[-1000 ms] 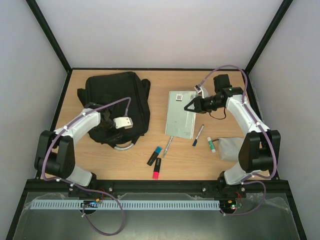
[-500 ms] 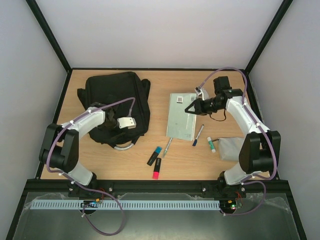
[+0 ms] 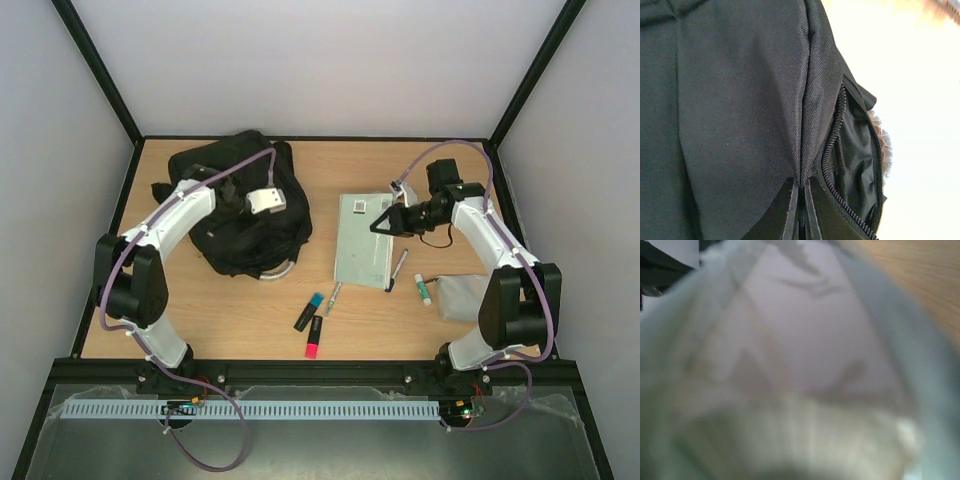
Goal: Pack the student bag
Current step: Place the book in the student bag.
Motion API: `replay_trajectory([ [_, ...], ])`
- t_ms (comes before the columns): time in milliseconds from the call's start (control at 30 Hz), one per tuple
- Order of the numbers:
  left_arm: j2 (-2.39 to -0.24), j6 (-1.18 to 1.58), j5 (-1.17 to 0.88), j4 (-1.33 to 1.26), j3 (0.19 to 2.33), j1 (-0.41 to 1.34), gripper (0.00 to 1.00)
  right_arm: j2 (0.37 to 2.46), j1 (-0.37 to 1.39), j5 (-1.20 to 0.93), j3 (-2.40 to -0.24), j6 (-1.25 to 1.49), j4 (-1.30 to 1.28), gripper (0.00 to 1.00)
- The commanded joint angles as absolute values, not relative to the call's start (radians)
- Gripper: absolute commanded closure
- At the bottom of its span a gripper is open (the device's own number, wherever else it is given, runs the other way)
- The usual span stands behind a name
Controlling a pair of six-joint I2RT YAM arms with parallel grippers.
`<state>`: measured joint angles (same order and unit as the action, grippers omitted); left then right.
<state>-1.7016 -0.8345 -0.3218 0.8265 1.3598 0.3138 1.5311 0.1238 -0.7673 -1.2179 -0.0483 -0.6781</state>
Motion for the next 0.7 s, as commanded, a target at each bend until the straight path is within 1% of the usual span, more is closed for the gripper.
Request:
replay_trajectory([
  [0,-1.705,-0.817,-0.401,0.895,1.484,0.318,0.98,1.511,0.126,-0.924,-1.185,0.009,-0.659,0.99],
  [233,-1.726,-0.758,-0.457,0.991,1.638,0.33,0.97,1.552,0.191,-1.033,-1.187,0.085,-0.597,0.99],
  [500,-1.727,-0.759,-0.448,1.011,1.657,0.329,0.98,1.655,0.331,-1.071,-1.226,0.146,-0.539,0.99],
  [667,-1.73,-0.749,-0.457,1.043,1.684,0.329,0.98,1.742,0.38,-1.121,-1.255,0.22,-0.48,0.99],
])
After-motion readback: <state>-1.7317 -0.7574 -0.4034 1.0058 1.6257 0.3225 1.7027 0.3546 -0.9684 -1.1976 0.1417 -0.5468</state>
